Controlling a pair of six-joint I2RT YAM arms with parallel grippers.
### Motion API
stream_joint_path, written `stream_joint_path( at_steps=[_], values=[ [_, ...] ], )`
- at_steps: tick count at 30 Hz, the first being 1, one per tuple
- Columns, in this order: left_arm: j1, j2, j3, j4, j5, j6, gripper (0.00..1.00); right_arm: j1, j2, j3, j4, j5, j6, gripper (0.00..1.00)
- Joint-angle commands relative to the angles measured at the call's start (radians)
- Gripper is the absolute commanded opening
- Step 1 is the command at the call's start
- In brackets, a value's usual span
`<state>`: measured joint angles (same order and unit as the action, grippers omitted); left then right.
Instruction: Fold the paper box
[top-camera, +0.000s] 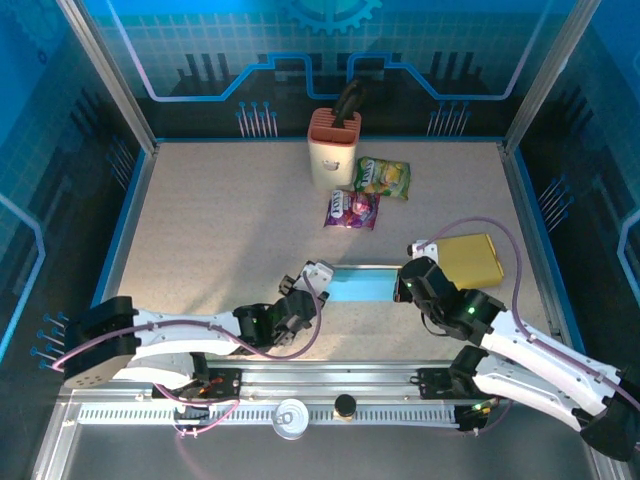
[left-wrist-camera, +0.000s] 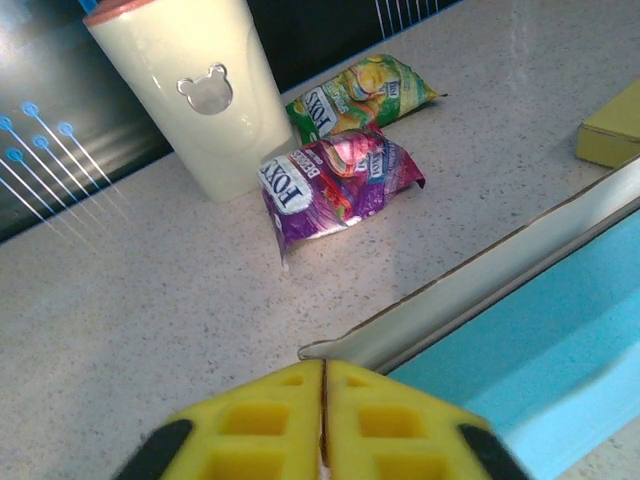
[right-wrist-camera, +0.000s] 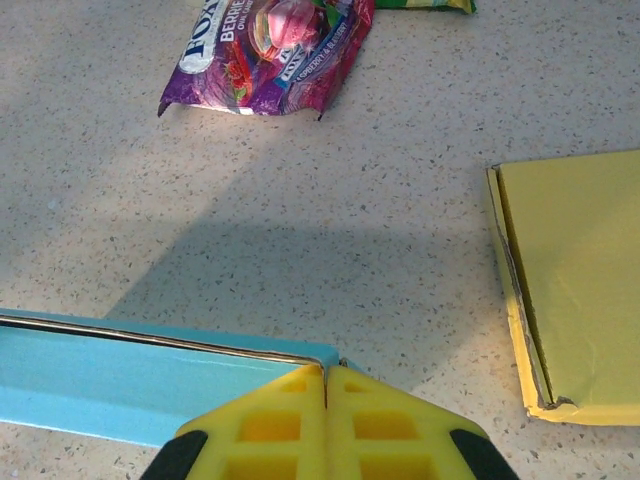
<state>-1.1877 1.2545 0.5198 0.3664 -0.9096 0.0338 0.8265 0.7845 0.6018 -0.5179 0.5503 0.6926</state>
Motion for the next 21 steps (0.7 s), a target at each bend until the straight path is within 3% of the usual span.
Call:
stream_joint_path(
  at_steps=[1,3,5,9,13,17,21],
  values=[
    [-0.003,-0.072,0.027,-0.059,0.037,-0.043,0.23,0.027,0.003,-0.025,-0.025,-0.004,0.007,0.00],
    [-0.004,-0.108,0.032,-0.103,0.043,-0.065,0.38,0.032,0.005,-0.025,-0.025,0.000,0.008,0.00],
    [-0.003,-0.140,0.041,-0.153,0.047,-0.093,0.47,0.036,0.010,-0.028,-0.024,0.003,0.012,0.00],
    [0.004,-0.194,0.064,-0.266,0.055,-0.163,0.57,0.050,0.012,-0.033,-0.018,0.010,0.019,0.00],
    [0.059,-0.244,0.122,-0.450,0.142,-0.243,0.52,0.056,0.016,-0.021,-0.026,0.017,0.019,0.00],
    [0.190,-0.289,0.189,-0.630,0.473,-0.270,0.47,0.058,0.019,-0.014,-0.029,0.015,0.016,0.00],
    [0.269,-0.261,0.310,-0.840,0.647,-0.235,0.45,0.059,0.023,-0.012,-0.033,0.011,0.019,0.00]
  ],
)
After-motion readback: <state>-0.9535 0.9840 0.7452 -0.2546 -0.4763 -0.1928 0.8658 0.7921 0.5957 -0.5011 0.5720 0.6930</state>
